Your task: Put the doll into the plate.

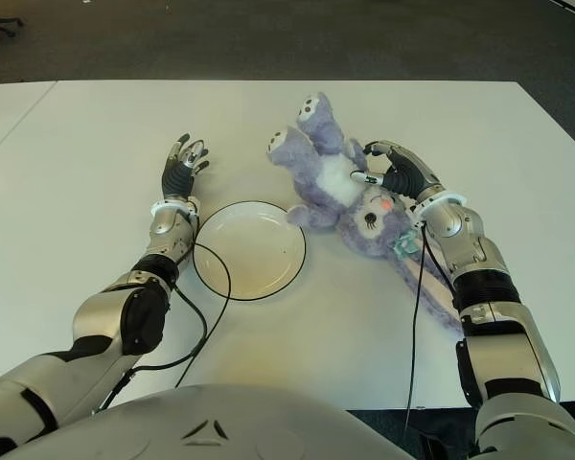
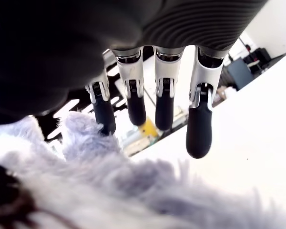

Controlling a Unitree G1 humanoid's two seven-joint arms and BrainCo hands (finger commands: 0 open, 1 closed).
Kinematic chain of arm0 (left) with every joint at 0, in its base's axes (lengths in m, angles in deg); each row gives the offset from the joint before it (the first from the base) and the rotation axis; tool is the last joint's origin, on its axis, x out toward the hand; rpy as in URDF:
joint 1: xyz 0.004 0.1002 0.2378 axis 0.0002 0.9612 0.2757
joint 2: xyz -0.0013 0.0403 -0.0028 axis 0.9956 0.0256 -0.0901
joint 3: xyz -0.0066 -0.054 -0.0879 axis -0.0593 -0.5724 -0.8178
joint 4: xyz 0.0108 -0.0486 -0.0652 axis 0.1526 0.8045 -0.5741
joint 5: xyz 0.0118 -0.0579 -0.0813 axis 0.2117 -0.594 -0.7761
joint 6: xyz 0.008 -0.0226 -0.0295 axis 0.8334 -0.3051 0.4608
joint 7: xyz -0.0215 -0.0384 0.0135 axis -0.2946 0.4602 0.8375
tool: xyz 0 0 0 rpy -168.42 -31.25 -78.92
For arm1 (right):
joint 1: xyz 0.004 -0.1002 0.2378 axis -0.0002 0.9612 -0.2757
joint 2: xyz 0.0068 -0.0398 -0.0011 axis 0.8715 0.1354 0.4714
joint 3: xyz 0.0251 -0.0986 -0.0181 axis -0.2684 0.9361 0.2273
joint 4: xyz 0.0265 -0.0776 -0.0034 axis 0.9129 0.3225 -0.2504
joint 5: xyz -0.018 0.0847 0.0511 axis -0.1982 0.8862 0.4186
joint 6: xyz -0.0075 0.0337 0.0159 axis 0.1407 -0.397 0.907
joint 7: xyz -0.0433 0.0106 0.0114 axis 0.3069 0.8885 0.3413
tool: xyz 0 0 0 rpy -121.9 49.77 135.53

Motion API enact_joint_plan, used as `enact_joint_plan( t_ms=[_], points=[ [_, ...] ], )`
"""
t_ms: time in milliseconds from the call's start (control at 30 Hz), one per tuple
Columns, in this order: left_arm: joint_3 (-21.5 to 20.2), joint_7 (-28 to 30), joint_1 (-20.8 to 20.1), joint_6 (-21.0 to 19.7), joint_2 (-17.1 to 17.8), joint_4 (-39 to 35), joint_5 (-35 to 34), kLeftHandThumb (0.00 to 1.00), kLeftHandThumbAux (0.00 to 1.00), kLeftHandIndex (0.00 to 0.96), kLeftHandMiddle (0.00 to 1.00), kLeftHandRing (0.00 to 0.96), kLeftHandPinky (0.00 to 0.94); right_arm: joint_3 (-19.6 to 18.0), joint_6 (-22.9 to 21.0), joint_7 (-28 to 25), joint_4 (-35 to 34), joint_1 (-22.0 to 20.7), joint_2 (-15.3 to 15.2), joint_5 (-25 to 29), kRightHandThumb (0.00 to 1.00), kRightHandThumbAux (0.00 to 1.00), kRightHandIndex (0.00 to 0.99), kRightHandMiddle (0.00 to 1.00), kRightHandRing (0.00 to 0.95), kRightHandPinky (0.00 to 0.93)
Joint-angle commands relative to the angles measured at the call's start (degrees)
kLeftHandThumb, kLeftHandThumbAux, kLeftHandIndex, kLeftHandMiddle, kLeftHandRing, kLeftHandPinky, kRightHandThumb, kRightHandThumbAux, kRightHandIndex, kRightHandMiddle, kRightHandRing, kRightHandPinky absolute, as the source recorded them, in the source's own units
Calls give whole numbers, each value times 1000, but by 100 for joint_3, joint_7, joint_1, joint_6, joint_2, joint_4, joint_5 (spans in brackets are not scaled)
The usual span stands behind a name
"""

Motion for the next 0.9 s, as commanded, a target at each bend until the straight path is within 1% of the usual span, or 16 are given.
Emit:
enact_joint_plan(
  t_ms=[33, 300, 400, 533, 767, 900],
  points=[
    [-94, -23, 1160, -597, -121, 725, -69, 0, 599, 121, 227, 234, 222, 69, -166, -375, -297, 209, -183, -105, 16, 225, 0, 0, 0, 0],
    [-132, -57, 1132, -606, -117, 729, -93, 0, 602, 133, 237, 243, 233, 45, -174, -544, -444, 244, -269, -114, 4, 201, 0, 0, 0, 0],
    [-94, -83, 1144, -599, -117, 728, -50, 0, 589, 129, 232, 231, 205, 10, -186, -622, -525, 254, -302, -64, 7, 191, 0, 0, 0, 0],
    [-68, -94, 1157, -598, -117, 730, -25, 0, 587, 121, 227, 228, 211, -11, -211, -676, -594, 266, -317, -40, 9, 186, 0, 0, 0, 0],
    [-53, -122, 1149, -623, -112, 732, -16, 0, 586, 123, 233, 240, 228, -58, -247, -812, -717, 287, -363, 32, 18, 196, 0, 0, 0, 0],
    [-77, -73, 1159, -615, -105, 731, -43, 0, 591, 133, 244, 243, 223, -113, -284, -912, -851, 319, -402, 89, 16, 202, 0, 0, 0, 0]
  ],
)
